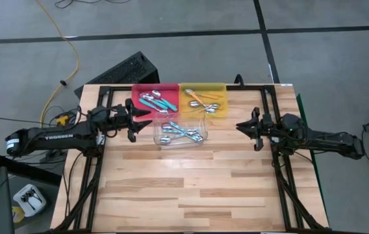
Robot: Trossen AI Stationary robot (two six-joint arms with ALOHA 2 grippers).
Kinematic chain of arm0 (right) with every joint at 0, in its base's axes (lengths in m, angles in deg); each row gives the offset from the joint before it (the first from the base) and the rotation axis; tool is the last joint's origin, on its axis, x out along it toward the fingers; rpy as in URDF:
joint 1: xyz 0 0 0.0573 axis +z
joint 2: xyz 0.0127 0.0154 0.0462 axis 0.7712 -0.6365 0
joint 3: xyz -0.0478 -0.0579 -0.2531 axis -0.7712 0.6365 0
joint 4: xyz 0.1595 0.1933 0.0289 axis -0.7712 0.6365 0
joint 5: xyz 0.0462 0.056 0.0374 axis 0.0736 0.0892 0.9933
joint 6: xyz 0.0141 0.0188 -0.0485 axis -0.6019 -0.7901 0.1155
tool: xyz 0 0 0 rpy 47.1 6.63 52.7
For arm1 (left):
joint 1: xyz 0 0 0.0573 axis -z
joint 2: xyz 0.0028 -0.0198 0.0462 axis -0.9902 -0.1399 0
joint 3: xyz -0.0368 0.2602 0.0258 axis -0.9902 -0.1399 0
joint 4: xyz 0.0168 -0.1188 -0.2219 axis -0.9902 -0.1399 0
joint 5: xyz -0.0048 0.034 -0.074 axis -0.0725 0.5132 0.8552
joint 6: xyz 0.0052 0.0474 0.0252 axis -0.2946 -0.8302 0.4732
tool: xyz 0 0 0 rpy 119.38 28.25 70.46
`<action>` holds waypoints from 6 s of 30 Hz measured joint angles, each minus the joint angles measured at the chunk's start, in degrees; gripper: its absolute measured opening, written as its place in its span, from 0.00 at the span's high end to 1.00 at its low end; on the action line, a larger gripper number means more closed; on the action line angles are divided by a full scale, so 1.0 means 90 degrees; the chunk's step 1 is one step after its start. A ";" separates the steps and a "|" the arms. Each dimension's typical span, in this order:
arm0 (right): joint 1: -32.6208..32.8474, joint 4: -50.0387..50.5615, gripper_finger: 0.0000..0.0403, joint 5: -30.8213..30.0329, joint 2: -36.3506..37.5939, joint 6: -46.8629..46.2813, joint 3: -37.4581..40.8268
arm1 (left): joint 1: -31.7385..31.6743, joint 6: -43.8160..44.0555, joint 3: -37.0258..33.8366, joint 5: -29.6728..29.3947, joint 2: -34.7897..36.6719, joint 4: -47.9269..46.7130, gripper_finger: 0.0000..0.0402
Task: Sort silverware by color (type)
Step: Return to Home Position
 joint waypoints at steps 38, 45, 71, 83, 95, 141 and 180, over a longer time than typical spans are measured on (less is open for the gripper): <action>0.0000 -0.1032 0.78 -0.0175 -0.0006 -0.0300 0.0952 | -0.0002 0.0199 -0.0837 0.0019 -0.0007 0.0998 0.52; 0.0000 -0.1059 0.78 -0.0185 -0.0002 -0.0386 0.0954 | -0.0002 0.0151 -0.0837 0.0015 -0.0007 0.0896 0.52; 0.0000 -0.1027 0.78 -0.0185 -0.0003 -0.0386 0.0957 | -0.0007 0.0056 -0.0835 0.0051 -0.0007 0.0865 0.52; 0.0000 -0.1001 0.78 -0.0185 -0.0003 -0.0390 0.0959 | -0.0005 0.0061 -0.0835 0.0051 -0.0006 0.0706 0.52; 0.0000 -0.1001 0.78 -0.0185 -0.0003 -0.0391 0.0959 | -0.0005 0.0053 -0.0835 0.0049 -0.0005 0.0707 0.52; -0.0012 -0.0191 0.78 -0.0704 -0.0010 0.0453 0.0979 | 0.0384 0.0066 -0.1646 -0.1180 -0.0180 0.0988 0.52; -0.0012 -0.0044 0.78 -0.0704 -0.0010 0.0272 0.0984 | 0.0384 0.0025 -0.1663 -0.1127 -0.0180 0.0862 0.52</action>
